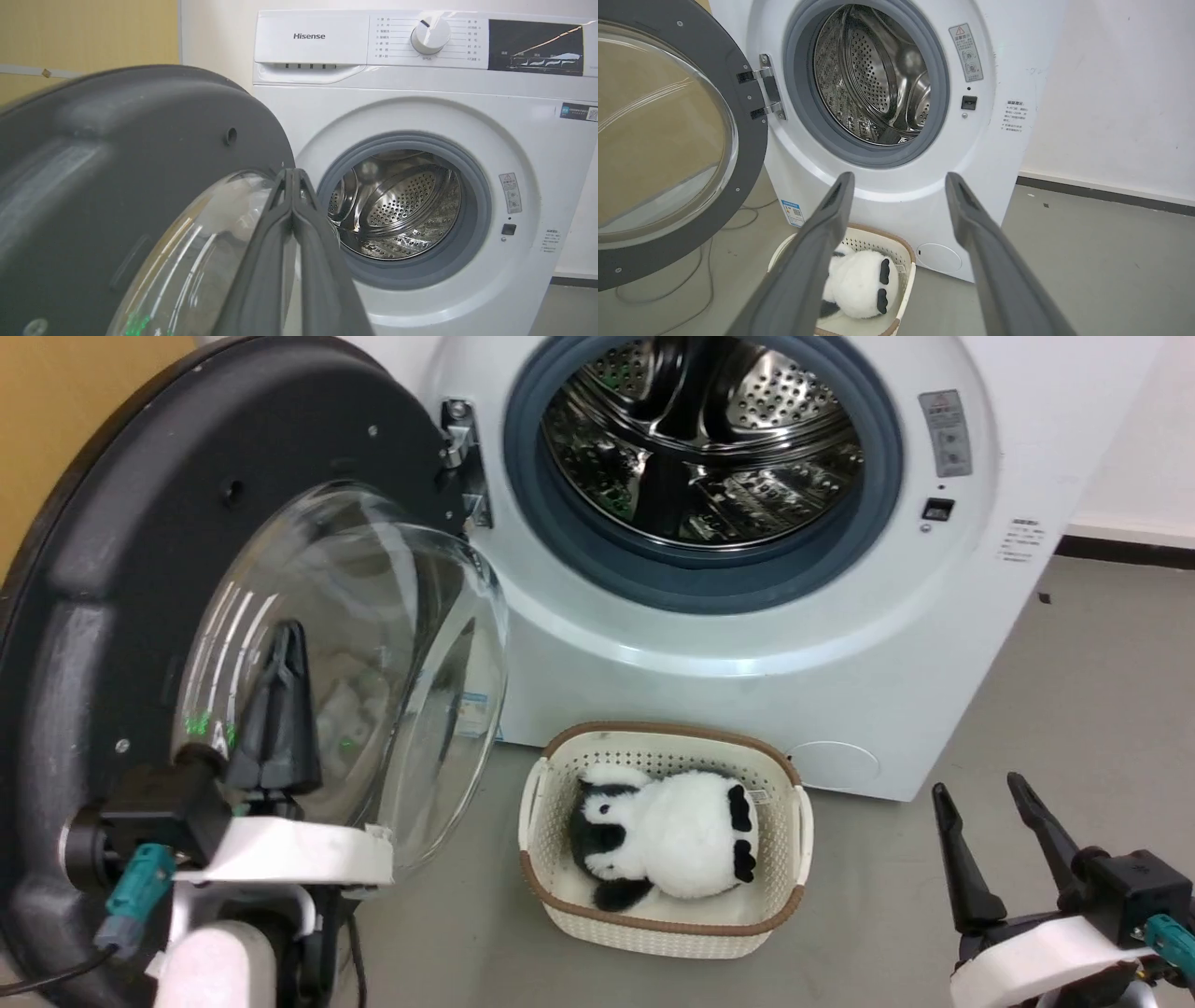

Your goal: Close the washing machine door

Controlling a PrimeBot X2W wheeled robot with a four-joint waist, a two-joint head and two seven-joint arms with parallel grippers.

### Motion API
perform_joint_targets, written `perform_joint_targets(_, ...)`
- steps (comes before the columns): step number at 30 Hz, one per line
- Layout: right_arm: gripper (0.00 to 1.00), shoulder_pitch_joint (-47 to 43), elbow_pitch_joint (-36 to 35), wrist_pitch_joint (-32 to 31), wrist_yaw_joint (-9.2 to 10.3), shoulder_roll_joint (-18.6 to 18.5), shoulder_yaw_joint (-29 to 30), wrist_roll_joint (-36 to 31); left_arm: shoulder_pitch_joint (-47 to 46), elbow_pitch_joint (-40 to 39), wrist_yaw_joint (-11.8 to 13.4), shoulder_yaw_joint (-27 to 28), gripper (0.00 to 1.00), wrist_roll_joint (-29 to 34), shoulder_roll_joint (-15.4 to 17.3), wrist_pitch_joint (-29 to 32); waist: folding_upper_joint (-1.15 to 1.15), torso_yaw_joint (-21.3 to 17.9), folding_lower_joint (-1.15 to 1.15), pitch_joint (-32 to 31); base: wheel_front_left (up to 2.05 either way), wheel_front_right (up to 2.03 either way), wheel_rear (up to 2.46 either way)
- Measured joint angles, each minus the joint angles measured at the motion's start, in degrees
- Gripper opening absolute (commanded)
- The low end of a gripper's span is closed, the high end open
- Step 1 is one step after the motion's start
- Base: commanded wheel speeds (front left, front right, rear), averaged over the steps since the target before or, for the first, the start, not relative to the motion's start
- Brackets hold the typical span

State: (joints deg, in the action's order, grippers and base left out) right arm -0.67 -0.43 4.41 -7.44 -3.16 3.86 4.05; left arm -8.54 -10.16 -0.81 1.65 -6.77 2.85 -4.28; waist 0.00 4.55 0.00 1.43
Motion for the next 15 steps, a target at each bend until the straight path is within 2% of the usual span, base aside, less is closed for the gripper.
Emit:
perform_joint_targets(5, 1.0, 0.01, -0.02, 0.73, 0.0, 0.0, 0.55, 0.36, -2.22, -1.47, -0.99, 1.74, 0.0, -1.6, 0.0, -0.82, 0.0, 1.82, 0.0, 0.24, 0.0, 0.0, 0.0)
perform_joint_targets(15, 1.0, 0.02, -0.01, 1.83, 0.0, 0.0, 1.85, 1.11, -6.63, -3.79, -1.9, 6.34, 0.0, -12.21, -0.01, -1.92, 0.0, 5.9, 0.0, 0.75, 0.0, 0.0, 0.0)
